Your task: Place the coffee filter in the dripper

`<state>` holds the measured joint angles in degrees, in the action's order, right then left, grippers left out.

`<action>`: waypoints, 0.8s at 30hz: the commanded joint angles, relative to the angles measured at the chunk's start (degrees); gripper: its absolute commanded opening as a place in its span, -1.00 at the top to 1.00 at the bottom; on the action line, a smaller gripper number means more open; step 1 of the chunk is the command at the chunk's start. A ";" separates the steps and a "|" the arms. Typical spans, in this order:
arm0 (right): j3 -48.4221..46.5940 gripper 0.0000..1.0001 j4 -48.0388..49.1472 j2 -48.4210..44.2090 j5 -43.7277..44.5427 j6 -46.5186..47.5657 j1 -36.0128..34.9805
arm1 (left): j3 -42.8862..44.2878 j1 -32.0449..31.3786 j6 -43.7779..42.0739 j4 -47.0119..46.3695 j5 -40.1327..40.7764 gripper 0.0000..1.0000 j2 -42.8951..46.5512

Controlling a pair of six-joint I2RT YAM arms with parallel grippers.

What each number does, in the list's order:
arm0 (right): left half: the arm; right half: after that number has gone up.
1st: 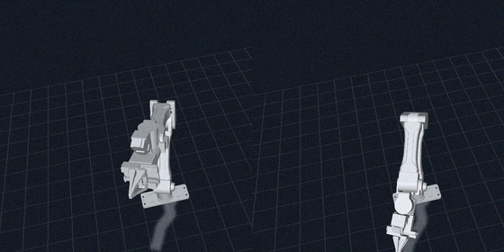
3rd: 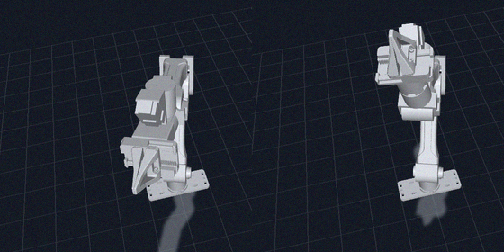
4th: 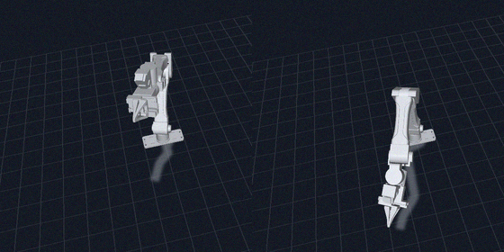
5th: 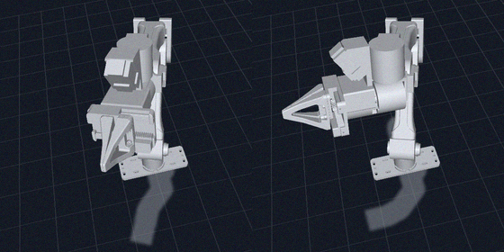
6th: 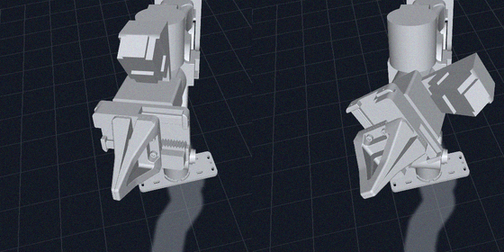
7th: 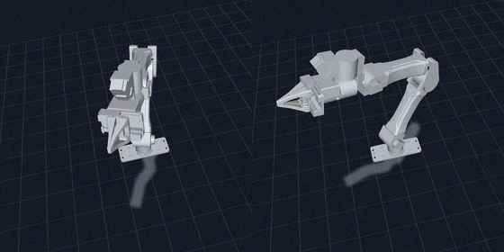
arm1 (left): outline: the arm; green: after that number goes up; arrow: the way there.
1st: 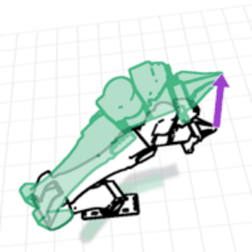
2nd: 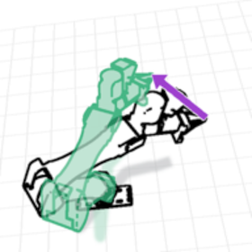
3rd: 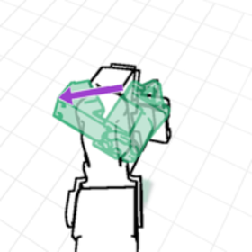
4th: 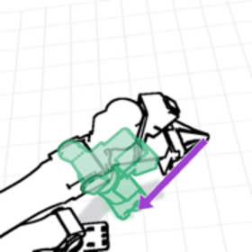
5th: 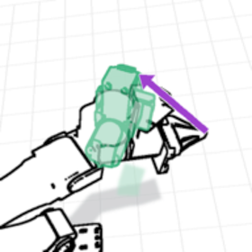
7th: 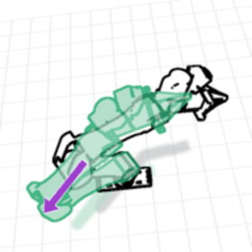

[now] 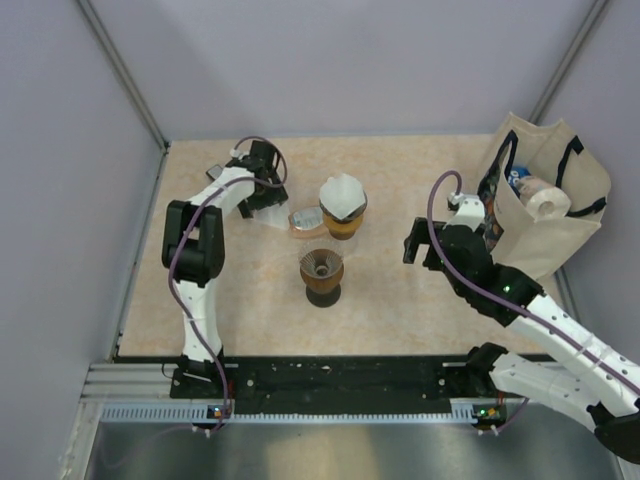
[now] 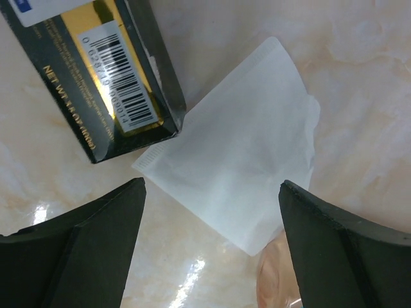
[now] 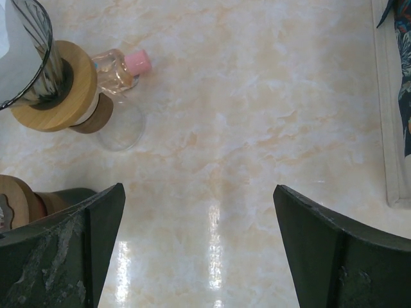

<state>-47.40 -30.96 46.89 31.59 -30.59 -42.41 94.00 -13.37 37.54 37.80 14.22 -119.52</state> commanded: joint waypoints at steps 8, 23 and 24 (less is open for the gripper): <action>0.73 -0.98 2.48 -0.22 -1.62 0.62 1.02 | 6.02 0.36 -0.45 1.84 -1.39 -0.48 -7.21; 1.69 -0.98 4.24 -0.75 -2.33 1.67 1.54 | 7.43 1.06 -1.33 8.86 -3.84 0.05 -10.20; 1.78 -0.98 4.33 -0.84 -2.41 1.67 1.54 | 7.87 1.06 -2.11 10.35 -4.63 0.03 -10.38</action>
<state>-45.74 -28.60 47.00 29.50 -29.56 -41.76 100.44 -12.45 36.40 41.93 12.78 -126.58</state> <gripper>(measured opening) 0.990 0.472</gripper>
